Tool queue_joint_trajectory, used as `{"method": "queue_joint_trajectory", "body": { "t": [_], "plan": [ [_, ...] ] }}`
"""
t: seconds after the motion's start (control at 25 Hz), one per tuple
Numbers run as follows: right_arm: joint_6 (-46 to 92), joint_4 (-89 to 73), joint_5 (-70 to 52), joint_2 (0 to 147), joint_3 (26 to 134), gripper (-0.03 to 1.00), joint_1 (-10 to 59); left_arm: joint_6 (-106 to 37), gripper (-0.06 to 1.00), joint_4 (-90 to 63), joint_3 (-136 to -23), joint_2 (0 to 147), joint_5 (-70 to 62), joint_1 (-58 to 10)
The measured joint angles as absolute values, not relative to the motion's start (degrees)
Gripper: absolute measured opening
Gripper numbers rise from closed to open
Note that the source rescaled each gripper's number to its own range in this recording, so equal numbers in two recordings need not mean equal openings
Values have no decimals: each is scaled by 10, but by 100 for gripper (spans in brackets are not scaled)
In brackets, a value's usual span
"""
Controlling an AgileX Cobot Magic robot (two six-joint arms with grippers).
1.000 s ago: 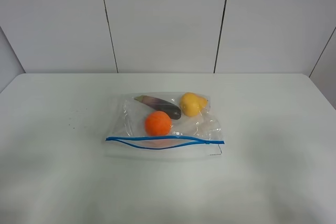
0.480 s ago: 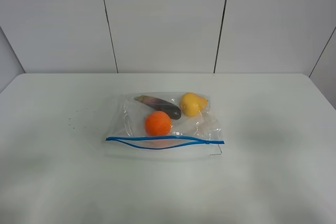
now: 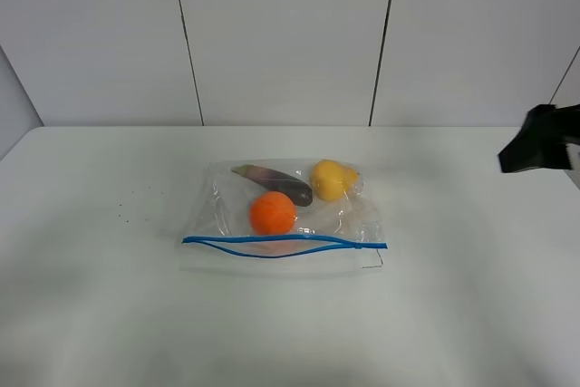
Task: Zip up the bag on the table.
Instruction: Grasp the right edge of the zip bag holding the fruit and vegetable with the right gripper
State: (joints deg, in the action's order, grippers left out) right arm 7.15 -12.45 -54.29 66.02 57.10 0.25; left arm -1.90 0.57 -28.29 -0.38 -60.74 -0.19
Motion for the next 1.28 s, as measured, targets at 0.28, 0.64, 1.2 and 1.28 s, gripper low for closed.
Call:
{"method": "queue_joint_trajectory", "body": {
  "t": [0.28, 0.64, 1.2, 1.28],
  "plan": [
    [214, -302, -465, 860, 572, 100, 2, -19, 92, 6, -283, -4, -607, -2],
    [456, -501, -461, 1030, 573, 98, -13, -19, 92, 6, -283, -4, -607, -2],
    [702, -726, -587, 1210, 575, 98, -56, -19, 92, 6, -283, -4, -607, -2],
    [719, -741, -593, 1226, 575, 98, -56, -19, 92, 6, -283, -4, -607, -2]
  ]
}}
